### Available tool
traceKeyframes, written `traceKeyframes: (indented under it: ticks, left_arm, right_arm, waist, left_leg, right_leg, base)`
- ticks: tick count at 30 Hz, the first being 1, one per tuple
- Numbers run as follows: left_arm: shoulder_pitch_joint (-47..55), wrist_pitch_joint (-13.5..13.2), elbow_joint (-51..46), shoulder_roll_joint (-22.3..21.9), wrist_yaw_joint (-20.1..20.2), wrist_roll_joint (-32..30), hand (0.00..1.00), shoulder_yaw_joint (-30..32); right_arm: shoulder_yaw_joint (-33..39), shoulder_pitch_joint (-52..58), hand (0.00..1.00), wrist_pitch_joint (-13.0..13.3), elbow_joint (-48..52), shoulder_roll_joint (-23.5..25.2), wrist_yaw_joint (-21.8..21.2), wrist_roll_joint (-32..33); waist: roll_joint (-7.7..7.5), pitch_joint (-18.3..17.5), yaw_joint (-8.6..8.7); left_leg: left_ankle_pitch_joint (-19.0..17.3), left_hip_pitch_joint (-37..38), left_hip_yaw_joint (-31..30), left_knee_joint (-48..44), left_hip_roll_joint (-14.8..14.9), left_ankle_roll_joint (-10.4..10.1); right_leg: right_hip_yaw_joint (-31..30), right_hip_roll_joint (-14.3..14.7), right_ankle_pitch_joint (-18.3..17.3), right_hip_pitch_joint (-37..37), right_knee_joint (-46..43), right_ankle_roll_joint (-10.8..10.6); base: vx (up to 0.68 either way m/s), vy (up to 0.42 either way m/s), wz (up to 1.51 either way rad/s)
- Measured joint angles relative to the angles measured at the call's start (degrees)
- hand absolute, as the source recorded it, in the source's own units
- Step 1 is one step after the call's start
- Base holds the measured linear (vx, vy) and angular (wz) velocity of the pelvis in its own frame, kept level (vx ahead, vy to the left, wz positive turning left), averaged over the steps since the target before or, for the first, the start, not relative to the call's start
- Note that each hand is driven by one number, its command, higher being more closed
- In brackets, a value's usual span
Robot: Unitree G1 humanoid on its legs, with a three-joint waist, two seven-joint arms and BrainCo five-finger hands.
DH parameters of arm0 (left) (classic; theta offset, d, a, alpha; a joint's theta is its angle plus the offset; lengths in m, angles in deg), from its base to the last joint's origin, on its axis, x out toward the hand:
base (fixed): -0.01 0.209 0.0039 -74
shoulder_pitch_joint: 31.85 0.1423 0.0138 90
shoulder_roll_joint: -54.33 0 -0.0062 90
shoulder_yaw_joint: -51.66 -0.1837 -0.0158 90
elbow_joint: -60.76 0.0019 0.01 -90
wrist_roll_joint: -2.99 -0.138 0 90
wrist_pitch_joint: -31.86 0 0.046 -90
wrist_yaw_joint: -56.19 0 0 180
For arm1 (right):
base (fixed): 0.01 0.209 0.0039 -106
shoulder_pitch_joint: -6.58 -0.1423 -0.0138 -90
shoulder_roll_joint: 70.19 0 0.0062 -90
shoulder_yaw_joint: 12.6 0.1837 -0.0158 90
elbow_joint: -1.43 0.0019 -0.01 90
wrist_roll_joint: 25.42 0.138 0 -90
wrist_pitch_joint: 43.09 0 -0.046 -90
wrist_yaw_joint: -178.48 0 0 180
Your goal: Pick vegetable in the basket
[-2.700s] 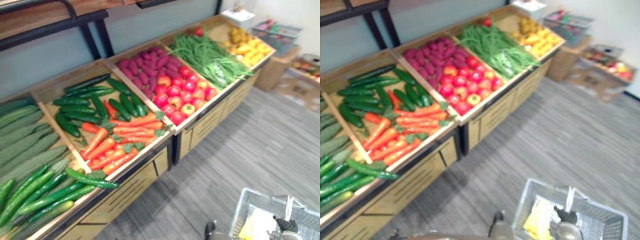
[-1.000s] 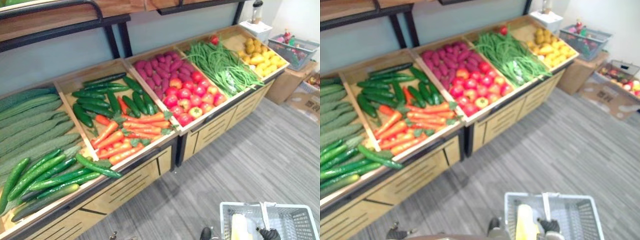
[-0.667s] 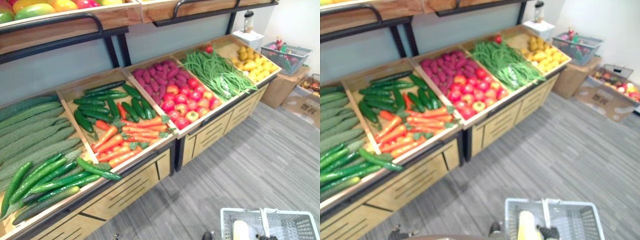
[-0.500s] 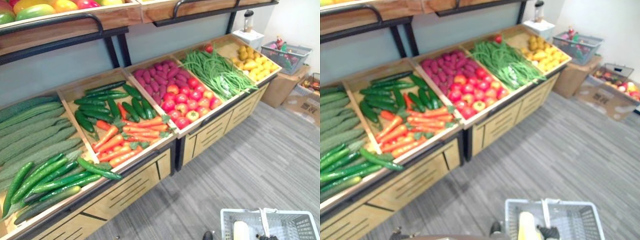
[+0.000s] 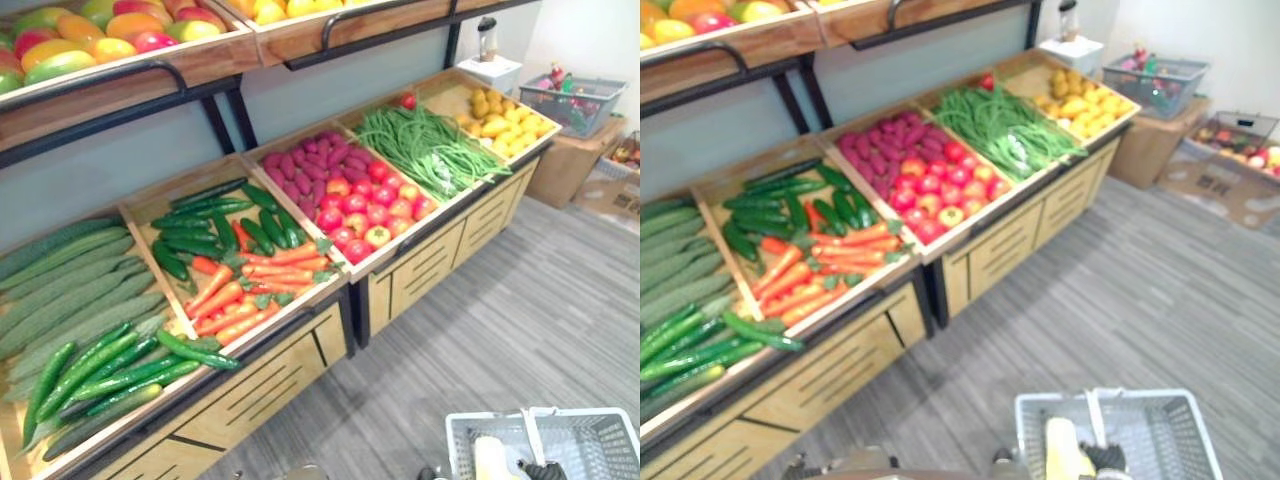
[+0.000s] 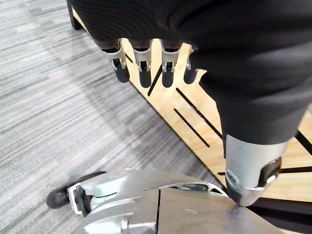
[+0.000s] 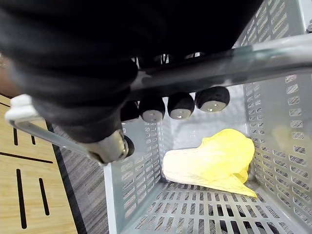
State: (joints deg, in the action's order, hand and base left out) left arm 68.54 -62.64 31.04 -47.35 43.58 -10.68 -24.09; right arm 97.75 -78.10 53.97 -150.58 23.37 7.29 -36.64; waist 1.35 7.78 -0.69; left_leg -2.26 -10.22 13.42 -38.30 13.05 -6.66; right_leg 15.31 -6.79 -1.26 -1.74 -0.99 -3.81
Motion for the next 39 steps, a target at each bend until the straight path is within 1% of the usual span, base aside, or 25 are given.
traceKeyframes:
  ticks: [1,2,4,5,6,7,8,9,11,14,19,22,23,25,26,27,29,30,31,32,33,35,37,38,39]
  left_arm:
    - [0.0,0.0,0.0,-0.1,0.0,0.0,0.00,0.5]
    - [0.1,0.1,0.2,-0.4,0.0,0.0,0.00,1.2]
    - [0.7,0.2,0.2,-0.8,0.0,0.0,0.00,1.9]
    - [0.9,0.2,0.2,-0.8,0.0,0.0,0.00,1.9]
    - [1.5,0.3,0.5,-0.9,0.0,-0.2,0.00,2.0]
    - [2.1,0.5,0.8,-1.2,0.0,-0.2,0.00,2.3]
    - [2.4,0.7,0.9,-1.7,-0.1,-0.2,0.00,2.8]
    - [2.0,1.2,1.6,-1.8,-0.2,-0.2,0.00,4.1]
    - [1.3,1.2,1.3,-1.9,-0.3,-0.6,0.00,4.0]
    - [0.8,1.3,1.3,-1.9,-0.4,-1.1,0.00,3.6]
    - [0.0,1.3,1.3,-1.3,-0.6,-1.0,0.00,1.6]
    - [-0.3,1.3,1.3,-0.4,-0.6,-1.1,0.00,1.1]
    - [-0.2,1.3,1.3,-0.2,-0.6,-1.1,0.00,0.9]
    - [-0.1,1.3,1.3,0.6,-0.6,-1.1,0.00,-0.3]
    - [-0.2,1.3,1.2,1.2,-0.6,-1.1,0.00,-0.7]
    - [-0.1,1.3,1.2,2.8,-0.6,-1.1,0.00,-0.8]
    - [-0.3,1.2,0.9,4.0,-0.6,-1.1,0.00,-0.7]
    - [-0.9,1.3,0.7,4.3,-0.6,-1.1,0.00,-0.7]
    - [-1.3,1.3,0.7,4.4,-0.6,-1.1,0.00,-0.5]
    - [-1.8,1.2,0.6,4.4,-0.6,-1.1,0.00,-0.1]
    - [-1.9,1.2,0.5,4.2,-0.6,-1.1,0.00,0.3]
    - [-1.9,1.0,0.3,3.7,-0.7,-1.0,0.00,2.1]
    - [-1.9,0.9,0.1,3.0,-0.8,-1.0,0.00,3.6]
    - [-1.7,0.8,0.1,2.6,-0.9,-1.0,0.00,4.4]
    - [-1.6,0.8,0.2,2.7,-0.8,-1.0,0.00,4.6]
  right_arm:
    - [0.0,0.0,1.00,-0.1,0.0,0.0,0.0,0.0]
    - [0.2,0.0,1.00,-0.4,0.0,-0.1,0.1,0.0]
    - [0.9,0.1,1.00,-0.6,0.0,-0.1,0.5,0.0]
    - [1.1,0.1,1.00,-0.6,0.0,-0.1,0.6,0.0]
    - [1.1,0.0,1.00,-0.6,0.5,-0.1,0.6,0.0]
    - [1.1,0.1,1.00,-0.6,1.0,-0.4,0.6,0.0]
    - [1.1,0.1,1.00,-0.5,1.1,-0.9,0.7,0.0]
    - [1.0,0.1,1.00,-0.6,1.1,-0.3,0.7,-0.1]
    - [0.4,0.4,1.00,-0.2,1.8,0.2,0.6,-0.1]
    - [-0.6,-0.2,1.00,-0.2,2.6,-0.1,0.7,-0.2]
    - [-0.7,-1.9,1.00,-0.2,2.5,0.0,0.9,-0.3]
    - [-0.3,-3.0,1.00,-0.2,2.5,0.0,0.9,-1.5]
    - [-0.1,-3.0,1.00,-0.2,2.5,0.1,1.0,-1.9]
    - [-0.7,-3.7,1.00,-0.2,2.6,0.0,1.0,-2.5]
    - [-0.8,-3.8,1.00,-0.2,2.6,0.3,0.9,-2.5]
    - [-0.7,-3.1,1.00,-0.2,2.6,1.5,0.9,-2.5]
    - [-0.3,-2.3,1.00,-0.1,2.0,2.4,1.0,-2.4]
    - [0.7,-2.5,1.00,-0.1,0.6,2.8,0.9,-2.3]
    - [0.9,-2.6,1.00,-0.1,0.3,2.8,0.9,-2.3]
    - [1.7,-2.8,1.00,-0.4,-0.3,2.8,1.0,-2.4]
    - [1.9,-2.9,1.00,-0.4,-0.7,2.8,1.0,-2.4]
    - [2.9,-2.9,1.00,-0.6,-1.1,2.9,1.0,-2.4]
    - [4.8,-2.8,1.00,-0.6,-1.1,3.3,1.4,-2.3]
    - [6.5,-2.2,1.00,-0.6,-1.1,4.2,1.7,-2.3]
    - [7.0,-1.6,1.00,-0.7,-1.1,4.8,2.0,-2.3]
  waist:
    - [-0.01,0.0,-0.06]
    - [0.06,0.3,-0.31]
    - [0.09,0.3,-0.92]
    - [0.10,0.3,-1.16]
    - [0.34,0.4,-1.19]
    - [1.39,0.3,-1.19]
    - [2.53,0.3,-1.20]
    - [2.45,0.2,-1.12]
    - [0.98,0.6,-1.10]
    - [0.26,0.4,-1.10]
    - [-0.42,0.1,-1.33]
    - [-1.94,0.1,-1.70]
    - [-2.19,0.1,-1.70]
    - [-1.60,-0.1,-1.52]
    - [-1.89,-0.2,-1.48]
    - [-2.99,-0.8,-1.07]
    - [-3.58,-0.7,-0.32]
    - [-3.92,-0.9,0.64]
    - [-3.81,-0.9,0.58]
    - [-3.36,-0.7,0.63]
    - [-3.21,-0.7,0.62]
    - [-3.05,-0.6,0.43]
    - [-3.08,-0.5,0.17]
    - [-3.98,-0.8,0.15]
    - [-4.78,-0.9,0.29]
  left_leg:
    - [-0.8,-0.6,-0.1,-0.1,-0.1,0.4]
    - [-3.1,-0.8,0.0,2.4,-0.4,0.2]
    - [-3.1,-0.2,-0.1,10.8,-1.1,0.0]
    - [-2.3,0.2,-0.1,16.2,-1.6,0.1]
    - [0.1,1.0,-0.1,22.7,-2.1,0.3]
    - [3.1,2.1,-0.1,27.2,-2.4,0.3]
    - [3.6,2.7,-0.3,28.8,-2.2,0.9]
    - [1.9,3.5,0.1,29.5,-3.1,1.7]
    - [1.0,4.1,0.2,30.8,-5.5,2.8]
    - [0.3,5.2,1.2,32.5,-8.6,4.0]
    - [0.2,5.3,2.4,34.4,-10.3,4.4]
    - [-2.3,5.8,3.2,34.2,-11.5,4.8]
    - [-3.0,6.2,3.2,34.2,-11.6,4.7]
    - [-4.3,7.7,3.1,34.3,-9.8,4.5]
    - [-4.6,8.7,2.9,34.1,-9.8,4.5]
    - [-4.7,10.6,1.4,34.0,-9.6,5.0]
    - [-5.2,11.6,-1.3,34.0,-8.7,5.7]
    - [-5.3,11.8,-3.8,34.1,-7.5,5.9]
    - [-5.3,11.8,-4.7,34.2,-7.0,5.9]
    - [-5.3,11.9,-6.5,34.2,-5.9,5.9]
    - [-5.3,12.0,-7.2,34.2,-5.5,5.9]
    - [-5.5,12.4,-9.3,34.0,-4.4,5.5]
    - [-6.8,12.4,-11.2,32.5,-3.2,3.4]
    - [-8.6,12.3,-13.1,31.5,-2.8,0.7]
    - [-9.5,12.4,-14.3,31.7,-2.8,-0.6]
  right_leg:
    - [0.0,0.0,0.0,-0.2,0.4,0.0]
    - [0.1,-0.1,0.0,-0.8,1.1,0.0]
    - [0.3,-0.4,0.0,-1.1,1.1,-0.1]
    - [0.3,-0.4,0.0,-1.2,1.2,-0.1]
    - [0.3,-0.2,0.0,-1.5,1.5,-0.4]
    - [0.2,0.5,0.0,-1.9,1.9,-1.2]
    - [0.1,1.2,0.0,-2.4,2.0,-1.6]
    - [0.1,0.3,0.2,-3.7,2.8,-2.0]
    - [0.2,-1.3,0.9,-4.5,4.0,-3.0]
    - [-0.2,-4.3,0.7,-4.4,3.9,-3.6]
    - [-1.4,-5.7,0.3,-2.4,3.7,-4.7]
    - [-2.7,-7.2,-2.9,-0.3,-1.2,-6.1]
    - [-2.8,-7.6,-3.6,0.2,-3.0,-6.3]
    - [-3.5,-7.5,-3.9,6.8,-18.3,-6.2]
    - [-3.9,-7.7,-3.5,8.5,-22.7,-5.7]
    - [-5.4,-8.1,-1.8,10.8,-30.8,-4.9]
    - [-5.6,-8.5,0.2,12.8,-37.1,-5.1]
    - [-4.4,-8.1,-3.9,13.5,-37.6,-4.5]
    - [-3.9,-7.7,-5.2,14.0,-36.9,-4.5]
    - [-3.5,-6.5,-5.9,15.0,-32.5,-4.1]
    - [-3.5,-6.1,-5.8,15.0,-30.0,-4.2]
    - [-3.6,-5.7,-5.0,15.0,-21.4,-4.6]
    - [-4.6,-5.7,-1.3,14.8,-13.2,-4.1]
    - [-7.2,-6.1,5.7,14.0,-10.1,-3.8]
    - [-8.2,-6.4,8.6,13.6,-10.7,-4.7]
  base:
    - [0.04,-0.066,0.18]
    - [0.04,-0.038,0.11]
    - [0.05,0.011,0.04]
    - [0.07,0.079,-0.03]
    - [0.13,0.177,-0.08]
    - [0.15,0.204,-0.13]
    - [0.17,0.235,0.00]
    - [0.12,0.162,0.12]
    - [0.14,0.167,0.16]
    - [0.14,0.150,0.01]
    - [0.11,0.037,-0.10]
    - [0.15,0.019,-0.19]
    - [0.12,0.002,-0.26]
    - [0.16,0.044,-0.27]
    - [0.25,0.095,0.06]
    - [0.26,0.071,0.29]
    - [0.28,-0.051,0.70]
    - [0.29,-0.101,0.87]
    - [0.24,-0.097,0.94]
    - [0.19,-0.096,0.57]
    - [0.19,-0.146,0.69]
    - [0.18,-0.191,0.56]
    - [0.23,-0.351,0.66]
    - [0.16,-0.307,0.81]
    - [0.12,-0.384,1.09]
